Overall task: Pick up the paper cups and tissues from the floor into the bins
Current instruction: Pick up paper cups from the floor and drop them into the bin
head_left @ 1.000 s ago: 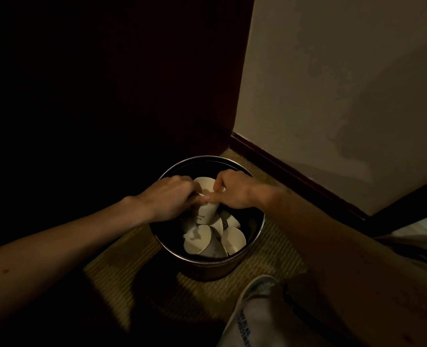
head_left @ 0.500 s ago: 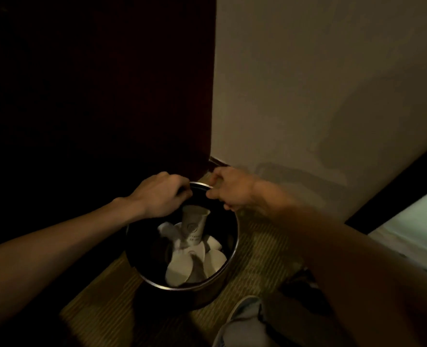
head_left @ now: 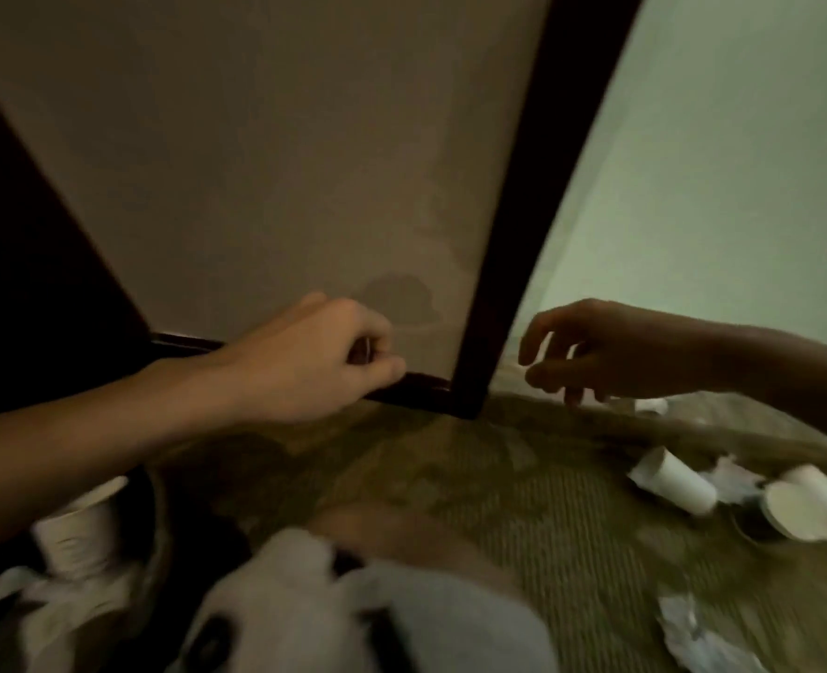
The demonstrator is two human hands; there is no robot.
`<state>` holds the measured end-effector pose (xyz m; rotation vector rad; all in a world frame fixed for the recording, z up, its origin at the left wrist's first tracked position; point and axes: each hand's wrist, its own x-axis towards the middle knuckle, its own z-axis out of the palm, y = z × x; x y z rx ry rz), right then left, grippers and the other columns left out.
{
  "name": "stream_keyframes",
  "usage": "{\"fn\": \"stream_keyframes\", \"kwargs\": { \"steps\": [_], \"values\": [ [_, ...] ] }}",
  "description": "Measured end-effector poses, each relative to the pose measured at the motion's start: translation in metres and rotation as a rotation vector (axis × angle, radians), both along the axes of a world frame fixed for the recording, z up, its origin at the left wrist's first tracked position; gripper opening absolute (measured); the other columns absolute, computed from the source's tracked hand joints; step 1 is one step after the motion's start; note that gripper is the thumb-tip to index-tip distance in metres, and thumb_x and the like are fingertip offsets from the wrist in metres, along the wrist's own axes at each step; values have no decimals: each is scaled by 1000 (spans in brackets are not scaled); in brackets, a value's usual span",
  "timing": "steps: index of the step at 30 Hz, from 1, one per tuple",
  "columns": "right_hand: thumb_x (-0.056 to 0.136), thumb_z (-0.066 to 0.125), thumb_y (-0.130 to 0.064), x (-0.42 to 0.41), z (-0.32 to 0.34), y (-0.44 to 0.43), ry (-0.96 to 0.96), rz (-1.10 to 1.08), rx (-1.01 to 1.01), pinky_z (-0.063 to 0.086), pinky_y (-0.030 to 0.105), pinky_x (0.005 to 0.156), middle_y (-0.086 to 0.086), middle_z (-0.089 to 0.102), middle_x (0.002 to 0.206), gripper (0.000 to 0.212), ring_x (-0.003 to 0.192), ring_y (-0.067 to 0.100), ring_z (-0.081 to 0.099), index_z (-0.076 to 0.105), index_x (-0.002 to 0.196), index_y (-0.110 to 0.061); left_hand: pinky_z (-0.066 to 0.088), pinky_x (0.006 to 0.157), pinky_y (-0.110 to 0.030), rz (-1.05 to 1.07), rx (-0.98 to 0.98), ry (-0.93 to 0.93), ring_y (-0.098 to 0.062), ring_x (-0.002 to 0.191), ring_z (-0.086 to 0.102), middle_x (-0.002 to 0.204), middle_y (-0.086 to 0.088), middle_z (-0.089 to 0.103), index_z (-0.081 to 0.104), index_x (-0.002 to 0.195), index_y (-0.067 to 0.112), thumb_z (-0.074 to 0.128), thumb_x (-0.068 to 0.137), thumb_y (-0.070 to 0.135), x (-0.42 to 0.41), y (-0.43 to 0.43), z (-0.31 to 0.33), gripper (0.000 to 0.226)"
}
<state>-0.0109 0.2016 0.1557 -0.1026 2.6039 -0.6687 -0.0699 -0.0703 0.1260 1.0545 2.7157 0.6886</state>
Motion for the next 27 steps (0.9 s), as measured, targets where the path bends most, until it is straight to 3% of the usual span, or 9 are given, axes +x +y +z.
{"fn": "stream_keyframes", "kwargs": {
  "steps": [3,6,10,13,16,21,24,27],
  "values": [
    [91,59,-39,20,-53,65,-36,-92,28,55,21,77,-15,66,98,8,86,1,65,59,99,-42,48,64,-31,-119,-38,-150,0,73,58,75,12,64,65,77,28,61,91,46,-7,78,-58,23],
    [94,59,-30,37,-116,118,-51,-206,33,49,9,69,-16,65,97,9,80,-10,62,61,100,-36,52,70,-30,-167,-61,-242,0,78,59,81,14,64,66,85,31,64,91,43,-5,147,-121,14],
    [94,61,-28,74,-194,184,-110,-431,58,52,28,85,-2,64,116,24,98,9,62,61,117,-23,48,67,-24,-282,-98,-367,-1,82,59,87,14,63,64,92,33,64,92,38,8,227,-179,5],
    [92,62,-31,103,-233,220,-85,-581,104,48,27,81,2,53,126,35,101,13,56,51,126,-27,52,76,-30,-333,-141,-407,-3,87,60,91,15,63,63,99,34,63,92,38,16,274,-206,8],
    [89,66,-30,120,-263,244,8,-683,215,46,36,92,6,46,137,53,116,23,51,43,137,-25,54,82,-33,-357,-170,-438,-5,90,60,93,15,64,65,107,31,62,92,38,20,315,-228,17],
    [84,72,-34,129,-297,262,61,-721,251,38,40,104,5,40,146,76,130,26,43,32,147,-21,51,91,-33,-318,-166,-543,-11,102,60,109,8,63,57,127,31,60,95,34,26,378,-262,32],
    [81,75,-37,130,-311,268,72,-706,229,40,38,103,3,38,145,83,127,24,46,27,148,-22,52,94,-39,-261,-157,-637,-14,105,60,118,5,61,51,135,33,56,98,31,26,405,-280,38],
    [82,73,-37,131,-320,276,113,-669,269,44,37,94,3,43,139,74,120,24,51,33,144,-22,54,92,-43,-194,-110,-693,-18,100,63,113,3,61,52,136,34,51,101,30,24,423,-298,35]
  ]
}}
